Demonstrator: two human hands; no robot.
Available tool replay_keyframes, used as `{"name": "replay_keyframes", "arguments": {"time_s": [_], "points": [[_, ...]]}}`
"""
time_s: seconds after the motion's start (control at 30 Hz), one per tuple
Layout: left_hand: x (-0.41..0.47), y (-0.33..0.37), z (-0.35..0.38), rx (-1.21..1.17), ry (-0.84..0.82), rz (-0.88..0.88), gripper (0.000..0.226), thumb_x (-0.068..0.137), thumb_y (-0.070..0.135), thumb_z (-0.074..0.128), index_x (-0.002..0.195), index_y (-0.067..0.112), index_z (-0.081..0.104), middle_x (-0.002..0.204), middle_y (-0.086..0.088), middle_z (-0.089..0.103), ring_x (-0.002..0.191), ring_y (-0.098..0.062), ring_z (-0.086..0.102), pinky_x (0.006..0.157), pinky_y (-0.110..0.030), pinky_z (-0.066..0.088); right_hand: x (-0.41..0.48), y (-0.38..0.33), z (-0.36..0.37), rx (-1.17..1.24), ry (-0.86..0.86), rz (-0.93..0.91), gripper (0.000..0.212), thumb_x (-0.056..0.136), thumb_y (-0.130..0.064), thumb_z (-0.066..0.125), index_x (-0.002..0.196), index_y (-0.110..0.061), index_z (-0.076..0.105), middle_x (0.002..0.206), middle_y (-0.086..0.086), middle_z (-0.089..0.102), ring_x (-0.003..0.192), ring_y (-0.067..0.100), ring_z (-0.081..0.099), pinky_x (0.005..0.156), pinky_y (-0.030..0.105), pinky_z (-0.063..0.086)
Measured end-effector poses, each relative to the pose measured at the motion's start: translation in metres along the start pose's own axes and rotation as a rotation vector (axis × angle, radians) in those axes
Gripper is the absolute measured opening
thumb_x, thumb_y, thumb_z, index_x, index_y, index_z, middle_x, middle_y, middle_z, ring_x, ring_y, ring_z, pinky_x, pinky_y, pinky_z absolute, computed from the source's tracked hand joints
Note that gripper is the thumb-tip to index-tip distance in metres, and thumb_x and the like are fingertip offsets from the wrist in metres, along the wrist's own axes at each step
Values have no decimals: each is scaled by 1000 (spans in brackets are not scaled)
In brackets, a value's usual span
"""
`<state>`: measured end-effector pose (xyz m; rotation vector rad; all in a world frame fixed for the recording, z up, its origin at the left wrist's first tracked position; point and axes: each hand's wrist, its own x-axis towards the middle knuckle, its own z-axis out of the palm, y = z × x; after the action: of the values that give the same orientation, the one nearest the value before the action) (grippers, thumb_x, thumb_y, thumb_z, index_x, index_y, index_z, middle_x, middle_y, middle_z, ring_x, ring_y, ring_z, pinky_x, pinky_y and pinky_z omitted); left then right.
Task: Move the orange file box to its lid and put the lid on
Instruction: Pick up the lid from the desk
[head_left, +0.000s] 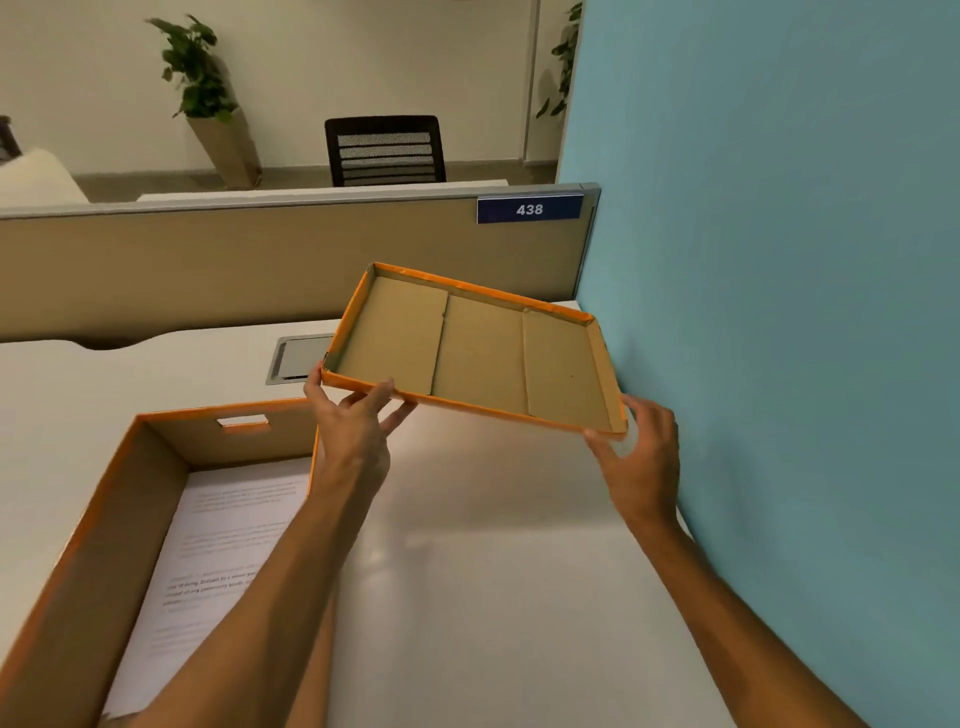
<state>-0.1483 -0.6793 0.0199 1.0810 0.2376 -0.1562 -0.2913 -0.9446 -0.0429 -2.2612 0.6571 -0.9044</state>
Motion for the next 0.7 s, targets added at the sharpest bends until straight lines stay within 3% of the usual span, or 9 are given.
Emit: {"name": "replay_keyframes", "arguments": {"time_s": [0.1,0.2,0.47,0.6,0.7], "points": [[-24,13,-9,24,-7,64,88,85,-11,64,148,35,23,129,-18,50,116,-37,62,74,-53,62,-17,-14,-5,-217,-92,-355,58,76,-34,80,125,-11,59,121,9,58,113,26,52,95,37,41],[-44,28,-18,16,0,87,86,85,-10,66,145,38,27,127,-20,52,112,-36,66,73,-53,62,-28,-30,-7,-271,-113,-462,49,79,-30,78,121,-11,62,118,9,63,111,28,56,95,41,44],[-82,75,-46,22,15,115,84,84,-9,67,143,39,32,124,-19,52,109,-35,66,77,-58,60,-61,-78,-12,-194,-61,-509,17,82,-13,76,97,-8,69,97,10,69,94,30,64,78,49,55],[-95,103,-59,67,4,172,90,84,-5,71,147,41,25,115,-18,58,100,-31,72,67,-46,63,-80,-105,-13,-145,-22,-492,22,80,-17,78,96,-6,69,99,13,70,95,33,66,84,50,57],[-105,130,-76,72,-28,212,93,83,6,76,148,38,18,115,-17,60,100,-30,72,75,-50,63,-101,-137,-14,-69,0,-455,28,81,-20,78,101,-2,70,104,17,71,95,35,67,84,49,58]]}}
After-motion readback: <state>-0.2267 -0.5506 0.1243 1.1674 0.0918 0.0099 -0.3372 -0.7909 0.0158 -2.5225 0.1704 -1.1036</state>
